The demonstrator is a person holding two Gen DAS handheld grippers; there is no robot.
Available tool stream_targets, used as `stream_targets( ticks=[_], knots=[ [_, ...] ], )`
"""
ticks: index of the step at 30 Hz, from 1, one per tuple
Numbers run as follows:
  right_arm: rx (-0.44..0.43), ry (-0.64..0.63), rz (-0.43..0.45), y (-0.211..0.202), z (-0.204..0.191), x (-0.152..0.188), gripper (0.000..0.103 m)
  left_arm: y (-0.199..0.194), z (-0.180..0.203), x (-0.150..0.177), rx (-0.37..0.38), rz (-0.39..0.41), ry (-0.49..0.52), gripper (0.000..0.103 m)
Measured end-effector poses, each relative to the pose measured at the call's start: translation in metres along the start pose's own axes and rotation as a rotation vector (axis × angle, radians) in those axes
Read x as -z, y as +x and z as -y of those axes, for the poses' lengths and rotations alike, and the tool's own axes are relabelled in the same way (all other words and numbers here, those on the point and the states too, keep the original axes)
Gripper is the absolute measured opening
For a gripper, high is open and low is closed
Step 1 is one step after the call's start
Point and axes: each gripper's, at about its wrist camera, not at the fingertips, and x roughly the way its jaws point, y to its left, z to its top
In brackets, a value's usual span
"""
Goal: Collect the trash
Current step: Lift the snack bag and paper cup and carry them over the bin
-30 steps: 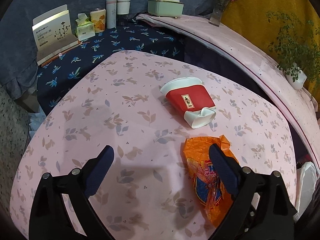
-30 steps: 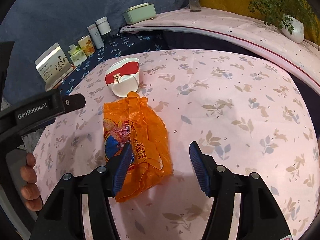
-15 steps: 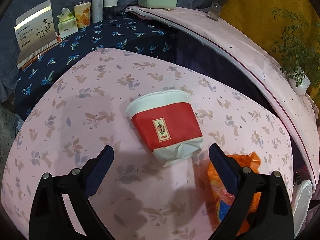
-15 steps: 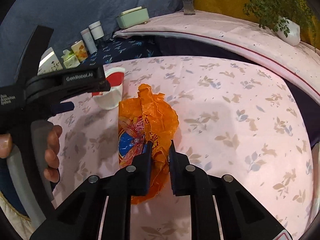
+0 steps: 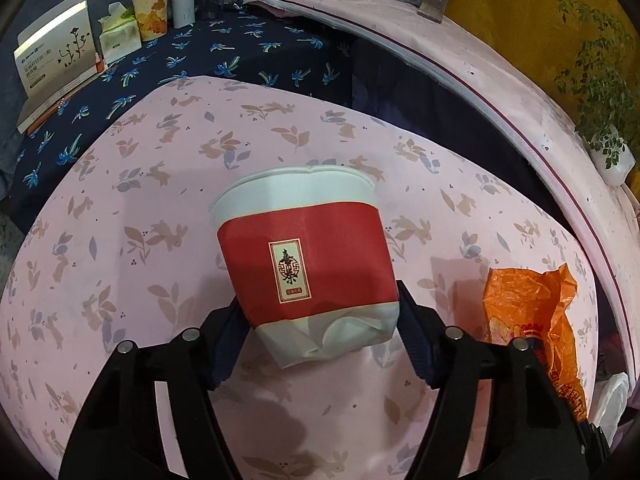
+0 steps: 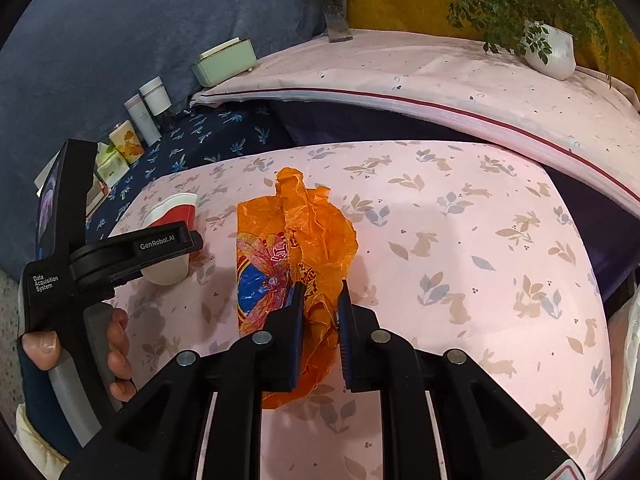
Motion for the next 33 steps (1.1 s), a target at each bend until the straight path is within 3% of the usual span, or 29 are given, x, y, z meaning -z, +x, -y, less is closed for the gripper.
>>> stream_targets(
  ticks=[7, 17, 33],
  knots=[
    [0.002, 0.012, 0.031, -0.015, 0.003, -0.006, 0.014, -0.03, 0.011, 0.005, 0.02, 0.046, 0.007, 0.065],
    [0.02, 0.028, 0.141, -0.077, 0.021, -0.024, 0.014, -0.101, 0.063, 0.019, 0.097, 0.129, 0.092, 0.065],
    [0.079, 0.14, 0.296, -0.185, 0.103, -0.022, 0.014, -0.19, 0.167, 0.085, 0.201, 0.209, 0.294, 0.065]
  ],
)
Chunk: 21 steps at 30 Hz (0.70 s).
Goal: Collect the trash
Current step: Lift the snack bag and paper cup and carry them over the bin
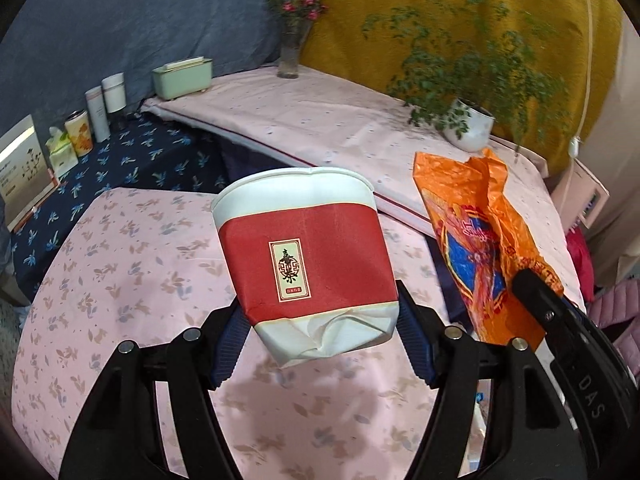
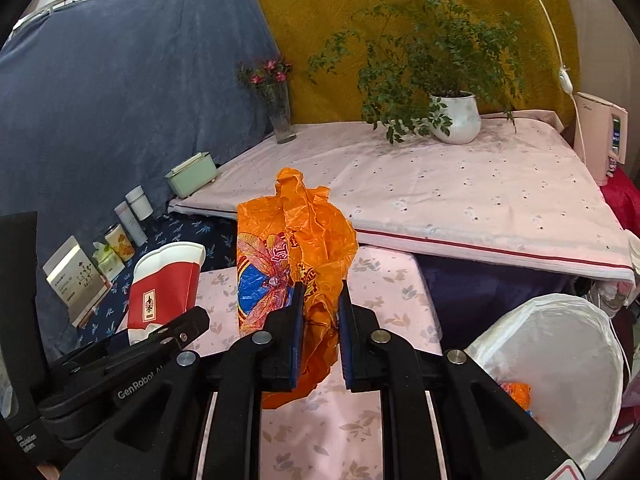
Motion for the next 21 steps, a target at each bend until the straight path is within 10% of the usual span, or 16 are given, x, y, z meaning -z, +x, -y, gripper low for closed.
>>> stream_targets(
  ticks=[21],
  knots=[
    [0.089, 0.157, 0.078, -0.075, 0.121, 0.01, 0.014, -0.026, 0.138, 0.043, 0.125, -0.007, 0.204, 0.065]
  ],
)
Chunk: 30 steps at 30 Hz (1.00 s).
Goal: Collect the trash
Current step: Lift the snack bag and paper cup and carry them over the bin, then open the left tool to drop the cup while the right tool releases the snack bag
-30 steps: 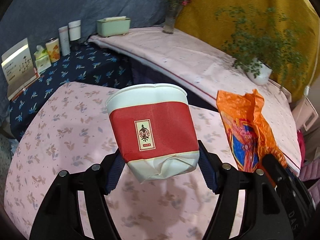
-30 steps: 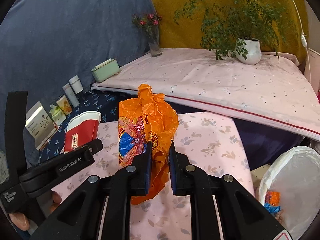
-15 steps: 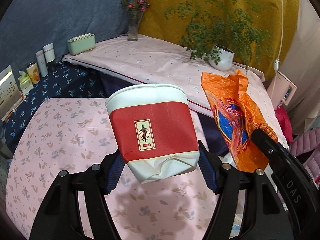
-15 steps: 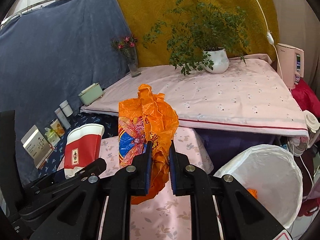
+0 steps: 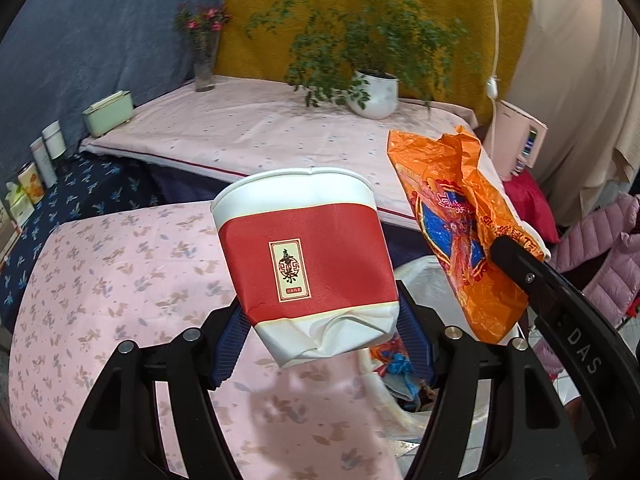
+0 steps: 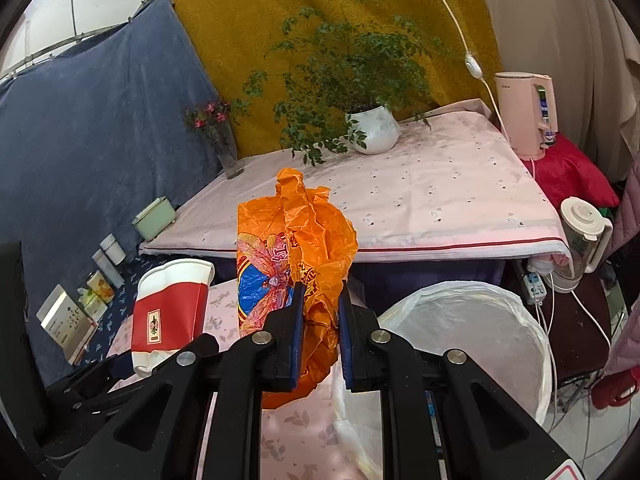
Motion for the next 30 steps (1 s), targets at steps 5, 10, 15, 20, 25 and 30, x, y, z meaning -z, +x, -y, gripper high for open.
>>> stream_targets(
  ticks=[5, 10, 15, 20, 25, 30],
  knots=[
    [0.033, 0.029, 0.01, -0.011, 0.032, 0.0, 0.014, 0.005, 0.03, 0.003, 0.043, -0.01, 0.037, 0.065],
    [0.065, 0.054, 0.013, -0.017, 0.058, 0.0, 0.014, 0.014, 0.055, 0.007, 0.079, -0.033, 0.067, 0.065],
    [0.089, 0.08, 0.012, -0.021, 0.081, 0.002, 0.014, 0.022, 0.074, 0.012, 0.095, -0.046, 0.099, 0.064],
    [0.103, 0.092, 0.006, -0.02, 0.095, 0.006, 0.014, 0.026, 0.089, 0.015, 0.113, -0.05, 0.119, 0.064],
    [0.112, 0.102, -0.005, -0.017, 0.106, 0.009, 0.014, 0.032, 0.098, 0.017, 0.11, -0.052, 0.141, 0.066],
    [0.119, 0.104, -0.017, -0.014, 0.111, 0.012, 0.014, 0.035, 0.093, 0.019, 0.099, -0.057, 0.122, 0.07]
  ],
)
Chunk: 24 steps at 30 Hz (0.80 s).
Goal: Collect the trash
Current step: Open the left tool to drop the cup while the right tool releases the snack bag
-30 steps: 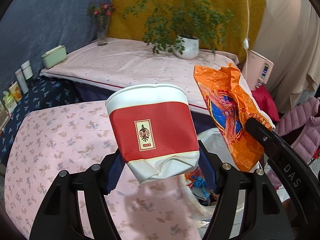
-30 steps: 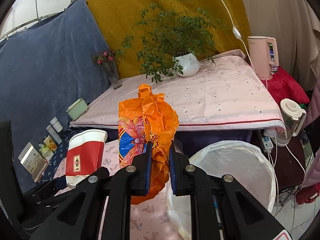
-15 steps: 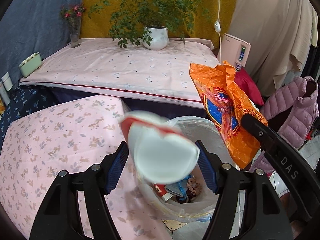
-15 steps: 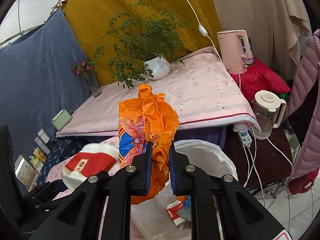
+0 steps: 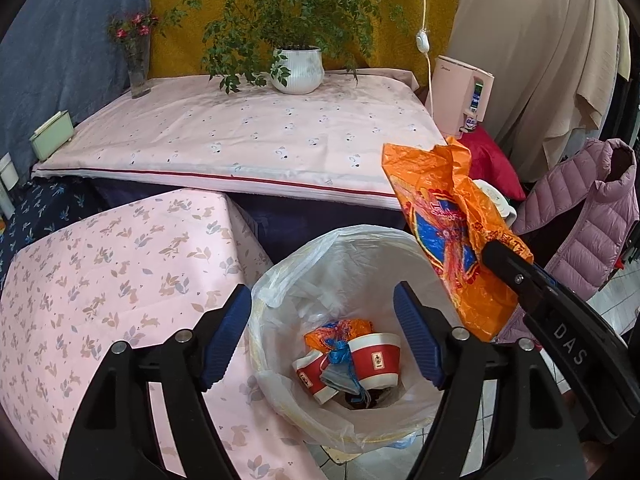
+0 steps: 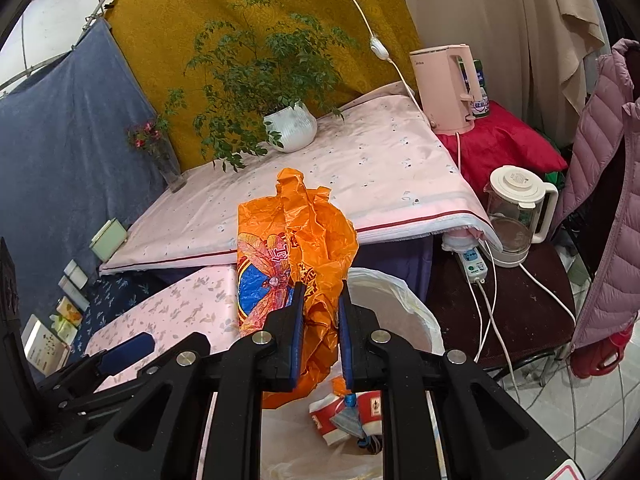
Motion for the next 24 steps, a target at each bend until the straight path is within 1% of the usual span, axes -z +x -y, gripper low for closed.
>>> stream_targets(
  ticks=[8, 12, 18, 20, 21, 22, 24],
  knots=[
    [0.003, -0.035, -0.039, 0.009, -0.006, 0.007, 0.015, 0.001, -0.014, 0.005, -0.047, 0.002, -0.018, 0.07],
    [0.003, -0.059, -0.062, 0.012, -0.013, 0.011, 0.017, -0.002, -0.022, 0.009, -0.07, 0.007, -0.029, 0.074],
    [-0.005, -0.106, -0.111, 0.022, -0.028, 0.019, 0.02, -0.005, -0.036, 0.016, -0.102, 0.012, -0.052, 0.076],
    [-0.006, -0.127, -0.118, 0.023, -0.035, 0.022, 0.023, -0.007, -0.041, 0.018, -0.119, 0.017, -0.059, 0.081],
    [-0.005, -0.134, -0.117, 0.023, -0.037, 0.023, 0.027, -0.008, -0.044, 0.02, -0.13, 0.022, -0.066, 0.084],
    [-0.002, -0.14, -0.114, 0.022, -0.04, 0.023, 0.033, -0.009, -0.047, 0.021, -0.142, 0.027, -0.074, 0.084],
    [-0.004, -0.149, -0.111, 0.022, -0.044, 0.024, 0.04, -0.01, -0.052, 0.024, -0.147, 0.022, -0.083, 0.084]
  ],
)
